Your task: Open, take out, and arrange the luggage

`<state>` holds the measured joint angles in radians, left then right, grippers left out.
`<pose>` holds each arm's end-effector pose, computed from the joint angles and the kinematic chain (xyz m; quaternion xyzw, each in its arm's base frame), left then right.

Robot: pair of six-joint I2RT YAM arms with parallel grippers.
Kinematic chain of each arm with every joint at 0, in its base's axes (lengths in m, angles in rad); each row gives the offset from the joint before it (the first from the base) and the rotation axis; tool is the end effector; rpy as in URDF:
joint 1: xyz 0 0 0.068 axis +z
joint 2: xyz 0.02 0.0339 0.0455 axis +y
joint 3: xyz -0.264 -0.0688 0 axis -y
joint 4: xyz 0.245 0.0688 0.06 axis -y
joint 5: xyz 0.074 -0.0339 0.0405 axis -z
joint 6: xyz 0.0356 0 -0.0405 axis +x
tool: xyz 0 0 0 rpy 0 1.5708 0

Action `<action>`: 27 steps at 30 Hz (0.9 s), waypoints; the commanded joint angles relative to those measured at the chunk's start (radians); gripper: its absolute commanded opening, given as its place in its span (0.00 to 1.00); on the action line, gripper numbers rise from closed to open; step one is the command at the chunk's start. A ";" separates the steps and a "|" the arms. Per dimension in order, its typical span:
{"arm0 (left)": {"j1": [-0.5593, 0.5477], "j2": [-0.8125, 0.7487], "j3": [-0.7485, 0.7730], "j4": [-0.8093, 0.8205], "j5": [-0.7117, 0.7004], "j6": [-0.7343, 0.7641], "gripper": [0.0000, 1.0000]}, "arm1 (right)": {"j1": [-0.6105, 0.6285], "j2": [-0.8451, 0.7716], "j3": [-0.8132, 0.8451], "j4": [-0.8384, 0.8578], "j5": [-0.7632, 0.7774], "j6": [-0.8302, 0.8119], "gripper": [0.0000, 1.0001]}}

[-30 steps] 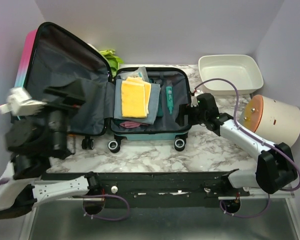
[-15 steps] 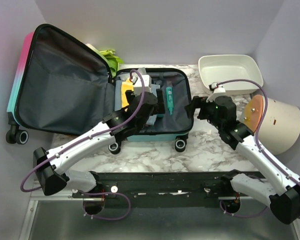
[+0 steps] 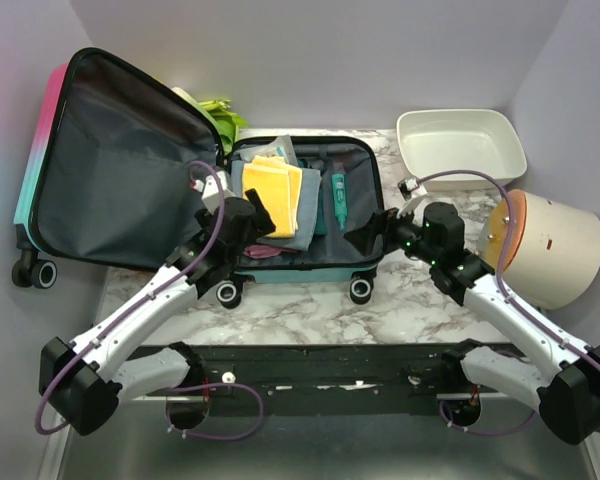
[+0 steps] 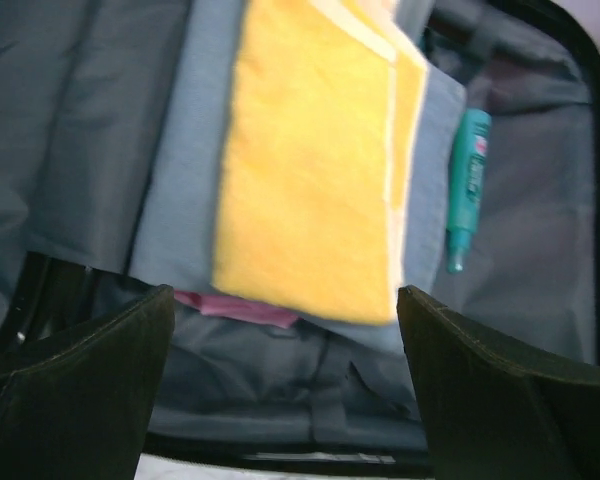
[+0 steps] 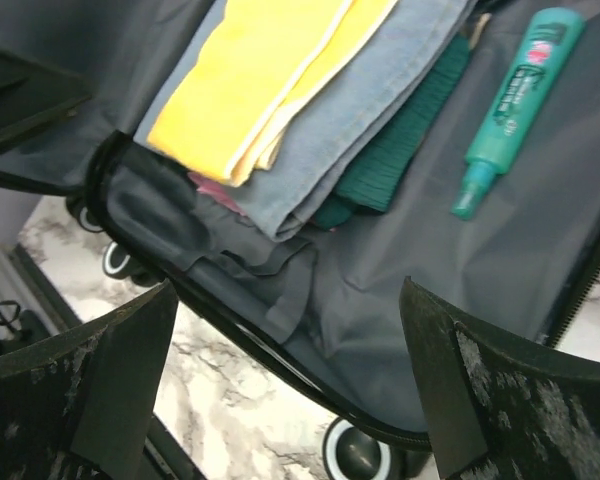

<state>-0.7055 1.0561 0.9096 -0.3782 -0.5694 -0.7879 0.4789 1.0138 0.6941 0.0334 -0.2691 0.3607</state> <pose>0.1884 -0.1353 0.3148 -0.1744 0.8249 -0.1470 0.5171 0.2049 0.1171 0.2870 -0.1271 0.7874 0.3400 0.4983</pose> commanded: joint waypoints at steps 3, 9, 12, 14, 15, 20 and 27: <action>0.204 0.070 -0.067 0.159 0.337 -0.028 0.93 | 0.006 0.071 0.011 0.141 -0.140 0.040 1.00; 0.259 0.117 -0.129 0.226 0.408 -0.068 0.79 | 0.026 0.294 0.196 0.141 -0.139 0.027 1.00; 0.265 0.137 -0.130 0.223 0.411 -0.070 0.76 | 0.036 0.377 0.270 0.120 -0.144 0.041 1.00; 0.265 0.156 -0.121 0.211 0.398 -0.068 0.76 | 0.041 0.414 0.300 0.123 -0.148 0.047 1.00; 0.267 0.162 -0.120 0.211 0.393 -0.065 0.76 | 0.047 0.428 0.312 0.123 -0.148 0.053 1.00; 0.270 0.211 -0.098 0.197 0.384 -0.057 0.70 | 0.064 0.516 0.386 0.122 -0.151 0.064 1.00; 0.271 0.257 -0.054 0.217 0.428 -0.031 0.06 | 0.076 0.588 0.432 0.120 -0.148 0.099 1.00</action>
<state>-0.4397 1.2903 0.8116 -0.1802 -0.1925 -0.8379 0.5457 1.5608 1.0851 0.1410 -0.3992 0.4286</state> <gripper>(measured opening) 0.291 0.998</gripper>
